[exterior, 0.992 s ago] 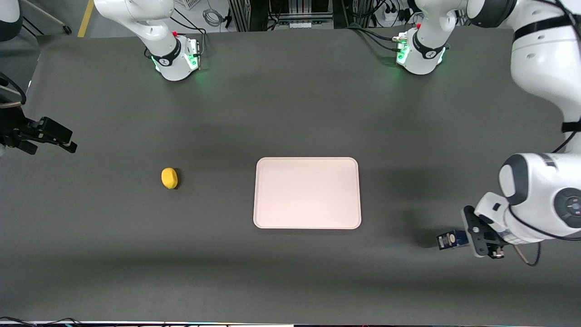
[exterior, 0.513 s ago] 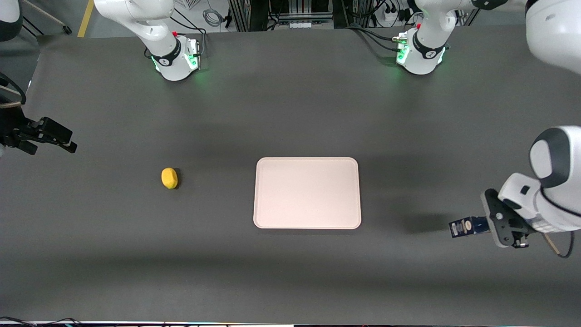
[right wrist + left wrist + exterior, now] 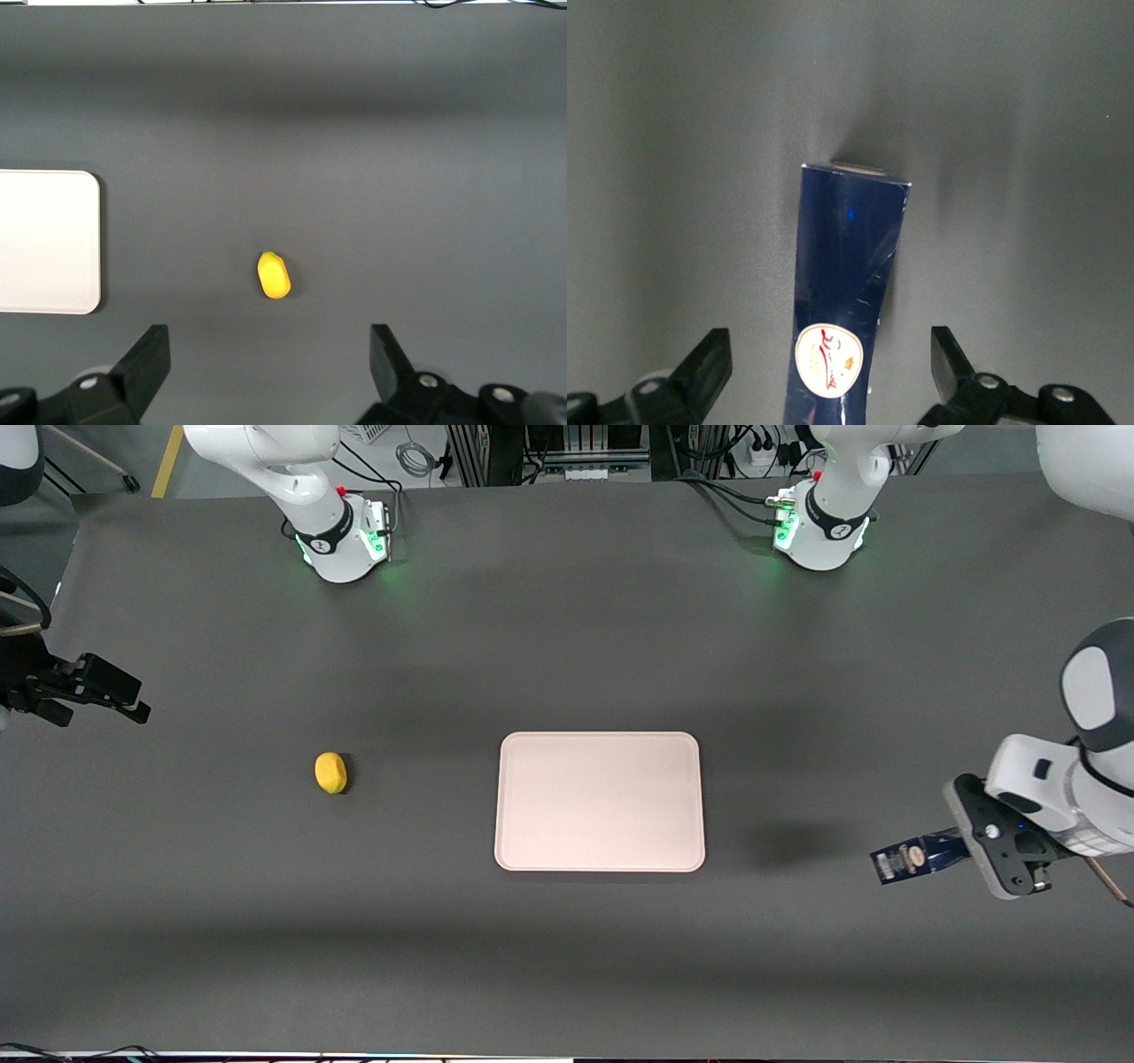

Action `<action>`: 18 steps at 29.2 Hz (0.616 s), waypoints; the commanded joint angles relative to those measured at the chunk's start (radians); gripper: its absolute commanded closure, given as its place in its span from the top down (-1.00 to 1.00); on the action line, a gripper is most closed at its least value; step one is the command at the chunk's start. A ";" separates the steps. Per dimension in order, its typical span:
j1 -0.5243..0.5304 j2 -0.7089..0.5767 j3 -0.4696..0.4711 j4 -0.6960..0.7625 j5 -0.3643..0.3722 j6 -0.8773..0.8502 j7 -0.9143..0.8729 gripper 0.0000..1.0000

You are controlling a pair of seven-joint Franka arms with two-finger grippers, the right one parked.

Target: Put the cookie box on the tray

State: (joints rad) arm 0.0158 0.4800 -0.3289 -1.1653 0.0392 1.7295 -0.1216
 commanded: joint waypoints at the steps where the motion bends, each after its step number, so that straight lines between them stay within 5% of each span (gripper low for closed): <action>1: -0.016 -0.015 -0.012 -0.002 0.021 -0.021 -0.193 -0.84; 18: -0.039 0.029 -0.234 -0.063 0.123 0.031 -0.484 -0.85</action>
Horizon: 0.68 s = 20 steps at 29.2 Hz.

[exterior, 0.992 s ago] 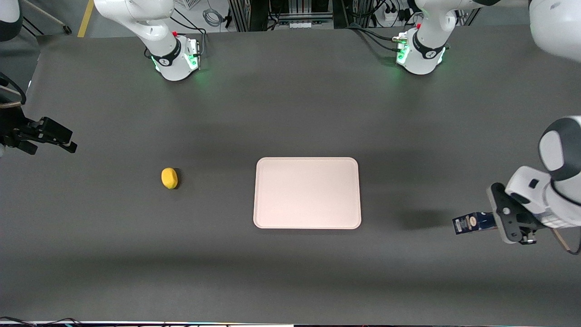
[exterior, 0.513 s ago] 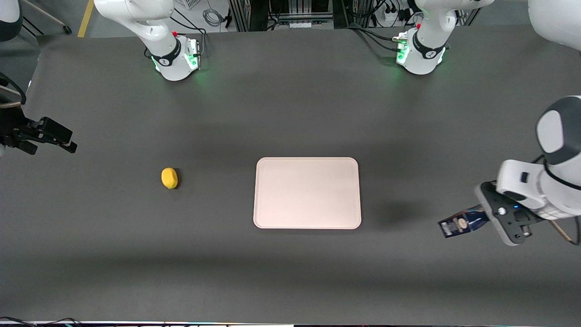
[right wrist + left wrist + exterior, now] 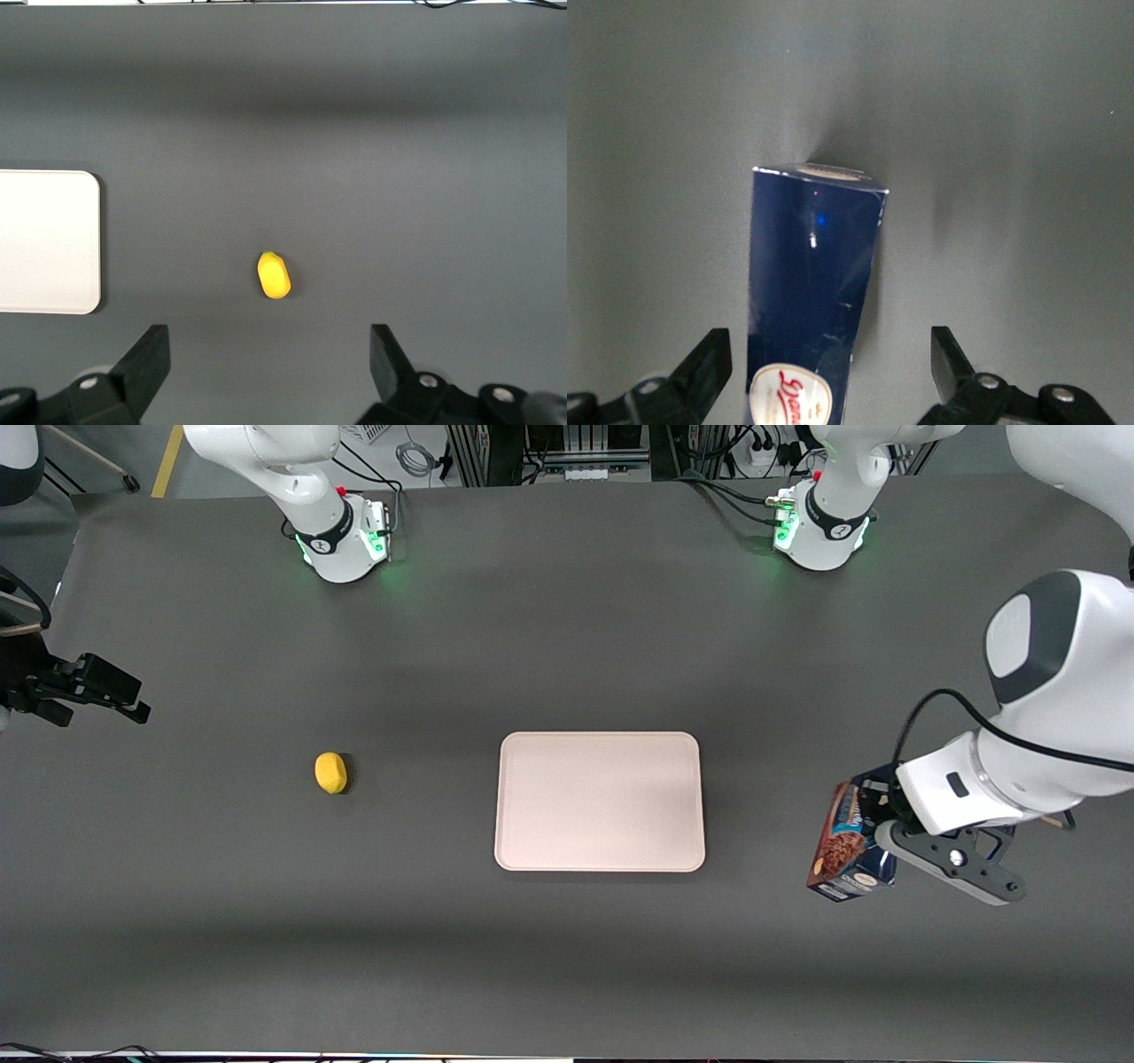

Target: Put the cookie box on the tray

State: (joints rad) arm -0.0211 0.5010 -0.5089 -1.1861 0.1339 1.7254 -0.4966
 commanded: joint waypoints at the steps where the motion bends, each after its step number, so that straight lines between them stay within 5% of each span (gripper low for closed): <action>1: -0.002 0.008 -0.066 -0.056 0.032 0.049 -0.134 -0.85; 9: -0.008 0.007 -0.151 -0.203 0.162 0.115 -0.250 -0.84; 20: -0.014 0.011 -0.152 -0.385 0.211 0.293 -0.324 -0.84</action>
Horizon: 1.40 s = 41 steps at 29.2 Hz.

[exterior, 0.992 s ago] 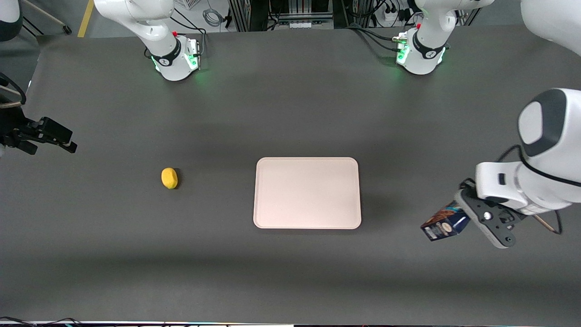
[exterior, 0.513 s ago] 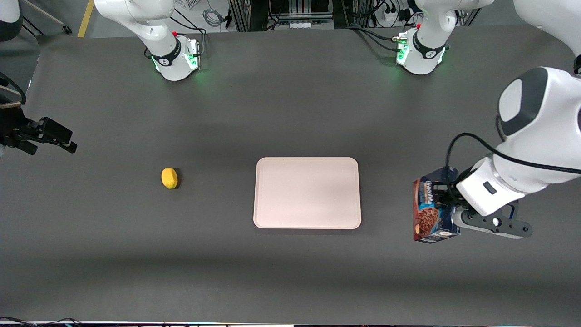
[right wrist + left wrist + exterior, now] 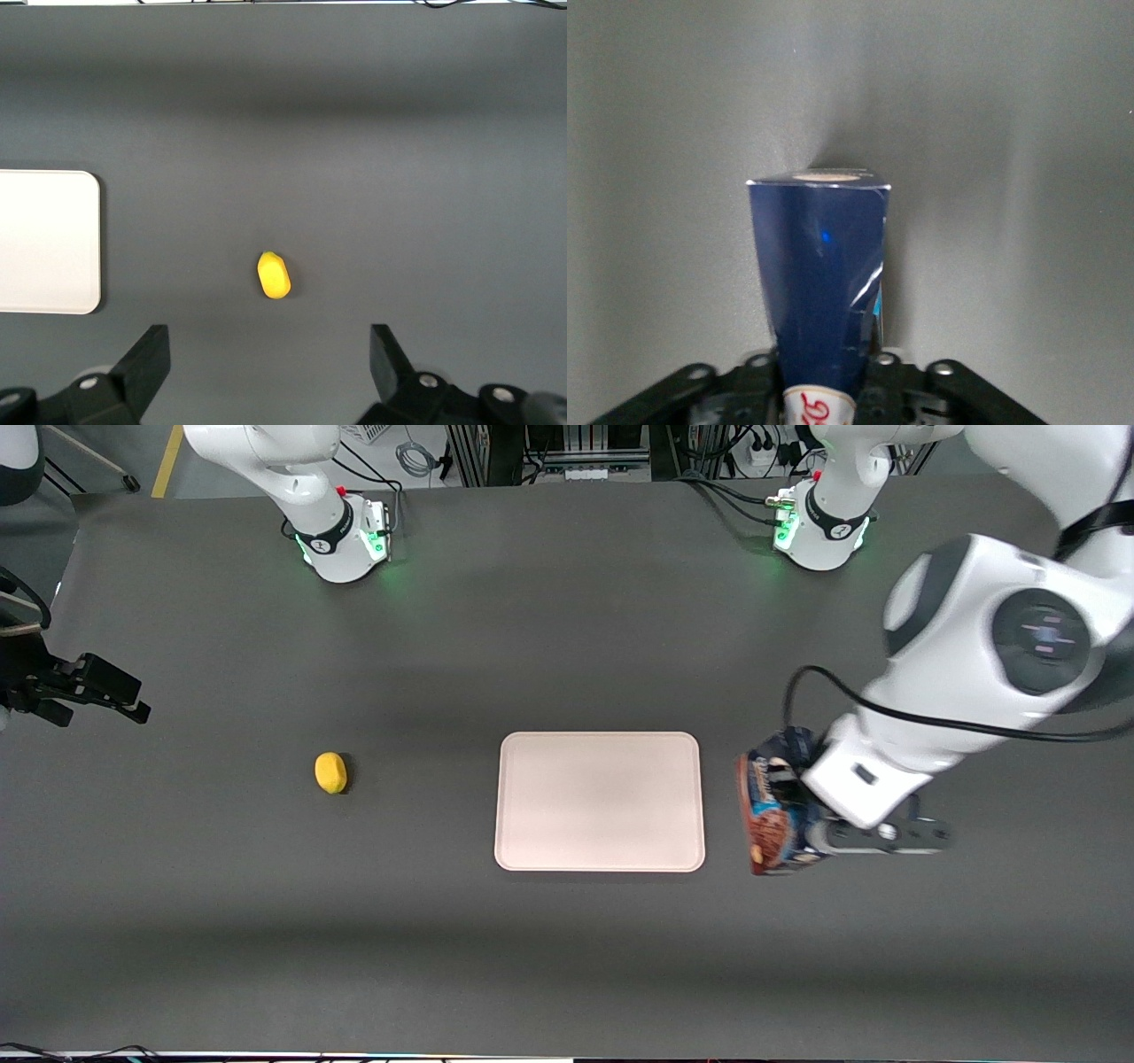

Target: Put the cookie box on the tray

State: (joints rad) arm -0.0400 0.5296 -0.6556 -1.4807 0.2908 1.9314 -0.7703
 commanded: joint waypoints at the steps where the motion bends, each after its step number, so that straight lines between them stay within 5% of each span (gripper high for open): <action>1: 0.005 -0.008 -0.006 -0.096 0.074 0.095 -0.049 -0.84; 13: 0.005 0.110 -0.006 -0.096 0.214 0.127 -0.113 -0.84; 37: 0.011 0.194 0.007 -0.095 0.255 0.179 -0.126 -0.81; 39: 0.012 0.194 0.007 -0.095 0.255 0.182 -0.126 -0.76; 41: 0.012 0.196 0.010 -0.095 0.257 0.182 -0.123 -0.51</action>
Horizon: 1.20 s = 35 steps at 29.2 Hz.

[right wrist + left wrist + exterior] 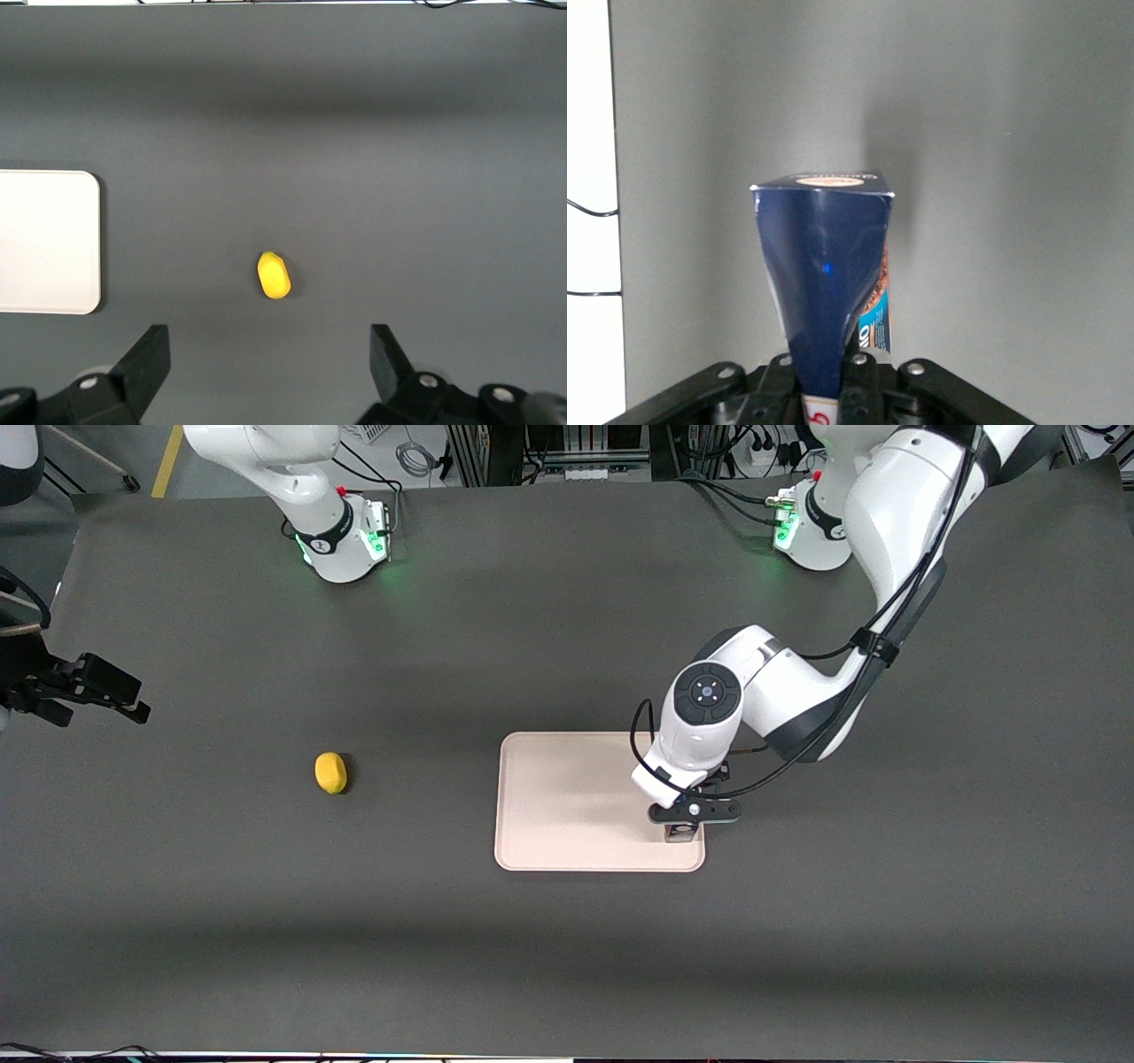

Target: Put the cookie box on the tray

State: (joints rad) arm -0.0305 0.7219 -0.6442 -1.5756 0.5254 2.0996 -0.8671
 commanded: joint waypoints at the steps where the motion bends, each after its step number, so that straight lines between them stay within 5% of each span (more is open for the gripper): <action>1: 0.003 0.004 0.003 0.000 0.028 0.014 -0.026 -0.40; 7: 0.003 0.010 0.011 0.000 0.045 0.014 -0.018 0.28; 10: 0.004 0.010 0.014 0.000 0.045 0.014 -0.018 1.00; 28: 0.009 -0.059 -0.003 0.005 0.030 -0.026 -0.015 1.00; 35: 0.029 -0.120 -0.087 0.109 -0.089 -0.219 0.052 1.00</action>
State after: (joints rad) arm -0.0147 0.6802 -0.6860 -1.5309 0.5167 2.0316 -0.8672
